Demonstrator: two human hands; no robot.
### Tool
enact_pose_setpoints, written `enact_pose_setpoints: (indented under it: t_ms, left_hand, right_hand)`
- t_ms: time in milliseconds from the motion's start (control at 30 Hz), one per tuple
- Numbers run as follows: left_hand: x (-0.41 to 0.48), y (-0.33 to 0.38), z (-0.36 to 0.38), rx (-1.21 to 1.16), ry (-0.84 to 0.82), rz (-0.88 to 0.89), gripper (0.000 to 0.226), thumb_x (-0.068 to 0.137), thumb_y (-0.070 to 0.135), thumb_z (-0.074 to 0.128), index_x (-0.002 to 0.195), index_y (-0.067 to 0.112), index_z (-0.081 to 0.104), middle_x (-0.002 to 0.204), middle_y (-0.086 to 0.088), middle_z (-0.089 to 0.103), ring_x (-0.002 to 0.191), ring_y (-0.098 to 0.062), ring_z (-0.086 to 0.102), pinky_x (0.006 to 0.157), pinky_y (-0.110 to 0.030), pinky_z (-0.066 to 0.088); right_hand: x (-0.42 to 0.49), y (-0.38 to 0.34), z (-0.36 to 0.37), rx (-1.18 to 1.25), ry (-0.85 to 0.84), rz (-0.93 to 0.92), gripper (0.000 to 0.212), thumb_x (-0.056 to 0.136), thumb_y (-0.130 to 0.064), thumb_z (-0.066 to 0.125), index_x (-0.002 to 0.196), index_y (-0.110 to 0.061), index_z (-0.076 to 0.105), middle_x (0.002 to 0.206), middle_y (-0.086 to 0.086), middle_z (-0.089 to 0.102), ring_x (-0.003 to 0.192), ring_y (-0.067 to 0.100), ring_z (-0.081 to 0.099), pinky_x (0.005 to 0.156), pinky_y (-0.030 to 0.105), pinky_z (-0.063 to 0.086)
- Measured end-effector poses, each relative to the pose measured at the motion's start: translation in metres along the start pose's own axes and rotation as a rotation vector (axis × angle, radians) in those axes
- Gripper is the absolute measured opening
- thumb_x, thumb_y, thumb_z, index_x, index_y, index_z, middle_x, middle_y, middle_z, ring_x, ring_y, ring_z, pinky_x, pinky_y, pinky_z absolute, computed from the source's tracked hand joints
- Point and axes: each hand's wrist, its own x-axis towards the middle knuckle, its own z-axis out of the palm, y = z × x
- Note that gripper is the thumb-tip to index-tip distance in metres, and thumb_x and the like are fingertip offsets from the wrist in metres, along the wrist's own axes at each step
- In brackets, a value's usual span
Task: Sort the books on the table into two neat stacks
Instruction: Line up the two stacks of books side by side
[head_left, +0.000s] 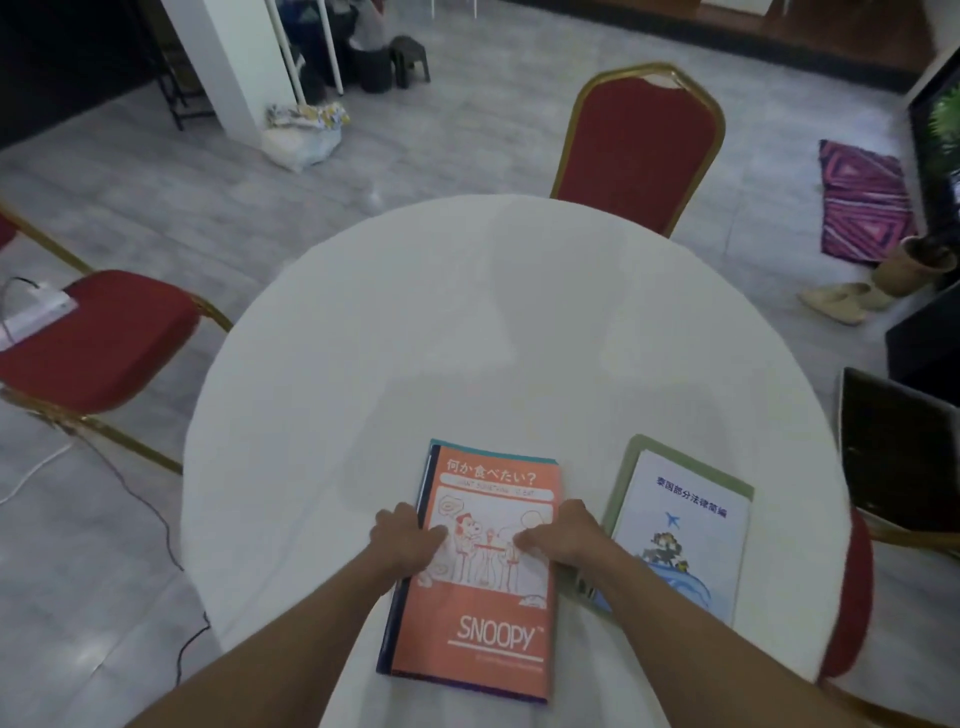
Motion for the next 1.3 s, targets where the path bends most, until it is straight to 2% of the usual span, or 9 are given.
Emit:
enact_pose_setpoints:
  t_ms: [133, 233, 400, 600, 700, 867, 967, 1133, 1300]
  left_hand:
    - [-0.004, 0.005, -0.002, -0.102, -0.034, 0.004, 0.055, 0.078, 0.047, 0.060, 0.118, 0.014, 0.044, 0.127, -0.012, 0.053, 0.098, -0.029, 0.067, 0.073, -0.041, 0.063]
    - [0.001, 0.017, -0.007, -0.159, -0.001, 0.053, 0.039, 0.088, 0.036, 0.058, 0.115, 0.011, 0.045, 0.125, -0.013, 0.053, 0.095, -0.029, 0.068, 0.067, -0.042, 0.064]
    - [0.016, 0.052, -0.019, -0.230, 0.035, 0.143, 0.033, 0.092, 0.028, 0.056, 0.118, 0.012, 0.045, 0.125, -0.013, 0.056, 0.095, -0.030, 0.069, 0.061, -0.044, 0.064]
    - [0.058, 0.111, -0.035, -0.219, 0.065, 0.252, 0.034, 0.092, 0.028, 0.057, 0.123, 0.018, 0.047, 0.134, -0.014, 0.050, 0.102, -0.032, 0.067, 0.065, -0.042, 0.064]
    - [0.083, 0.143, -0.043, -0.163, 0.120, 0.287, 0.030, 0.091, 0.028, 0.057, 0.117, 0.014, 0.050, 0.131, -0.017, 0.050, 0.101, -0.032, 0.066, 0.069, -0.043, 0.064]
    - [0.118, 0.196, -0.050, -0.050, 0.187, 0.332, 0.032, 0.094, 0.025, 0.056, 0.119, 0.008, 0.049, 0.130, -0.020, 0.048, 0.109, -0.036, 0.061, 0.086, -0.050, 0.059]
    - [0.132, 0.220, -0.052, -0.005, 0.217, 0.321, 0.033, 0.096, 0.023, 0.055, 0.122, 0.004, 0.048, 0.132, -0.021, 0.042, 0.115, -0.038, 0.056, 0.093, -0.050, 0.054]
    - [0.143, 0.232, -0.041, 0.138, 0.248, 0.276, 0.038, 0.099, 0.028, 0.050, 0.129, 0.007, 0.042, 0.136, -0.019, 0.039, 0.123, -0.033, 0.048, 0.098, -0.042, 0.048]
    - [0.142, 0.224, -0.038, 0.260, 0.336, 0.347, 0.045, 0.099, 0.032, 0.046, 0.135, 0.007, 0.035, 0.139, -0.017, 0.036, 0.126, -0.029, 0.040, 0.101, -0.039, 0.042]
  right_hand:
    - [0.000, -0.004, 0.003, 0.027, 0.034, 0.028, 0.066, 0.083, -0.022, 0.078, 0.125, -0.006, 0.030, 0.124, 0.010, 0.060, 0.102, 0.024, 0.064, 0.068, 0.030, 0.058]
    - [0.001, -0.012, -0.001, 0.089, -0.003, -0.007, 0.064, 0.091, -0.019, 0.067, 0.129, -0.007, 0.017, 0.126, 0.012, 0.060, 0.109, 0.028, 0.067, 0.086, 0.042, 0.061]
    - [0.015, -0.023, -0.016, 0.228, 0.028, -0.087, 0.043, 0.098, -0.016, 0.058, 0.124, -0.013, 0.024, 0.119, 0.004, 0.058, 0.107, 0.027, 0.066, 0.091, 0.045, 0.059]
    - [0.039, -0.050, -0.039, 0.370, 0.136, -0.236, 0.043, 0.102, -0.013, 0.043, 0.142, -0.024, 0.032, 0.133, -0.003, 0.057, 0.116, 0.020, 0.059, 0.094, 0.035, 0.053]
    - [0.054, -0.071, -0.057, 0.389, 0.230, -0.284, 0.042, 0.101, -0.012, 0.042, 0.142, -0.023, 0.037, 0.131, -0.002, 0.057, 0.120, 0.021, 0.058, 0.099, 0.038, 0.051]
    - [0.095, -0.101, -0.080, 0.331, 0.343, -0.268, 0.034, 0.097, -0.015, 0.043, 0.129, -0.025, 0.045, 0.123, -0.001, 0.062, 0.110, 0.021, 0.065, 0.093, 0.043, 0.058]
    - [0.126, -0.110, -0.091, 0.286, 0.389, -0.250, 0.041, 0.091, -0.026, 0.043, 0.132, -0.028, 0.043, 0.131, 0.003, 0.055, 0.113, 0.024, 0.062, 0.096, 0.047, 0.057]
    - [0.145, -0.118, -0.096, 0.180, 0.442, -0.142, 0.044, 0.100, -0.026, 0.053, 0.140, -0.012, 0.041, 0.138, 0.011, 0.036, 0.127, 0.028, 0.048, 0.106, 0.044, 0.048]
    - [0.153, -0.108, -0.086, -0.047, 0.530, -0.127, 0.060, 0.099, -0.044, 0.050, 0.148, -0.016, 0.029, 0.151, 0.009, 0.030, 0.139, 0.028, 0.031, 0.114, 0.045, 0.031]
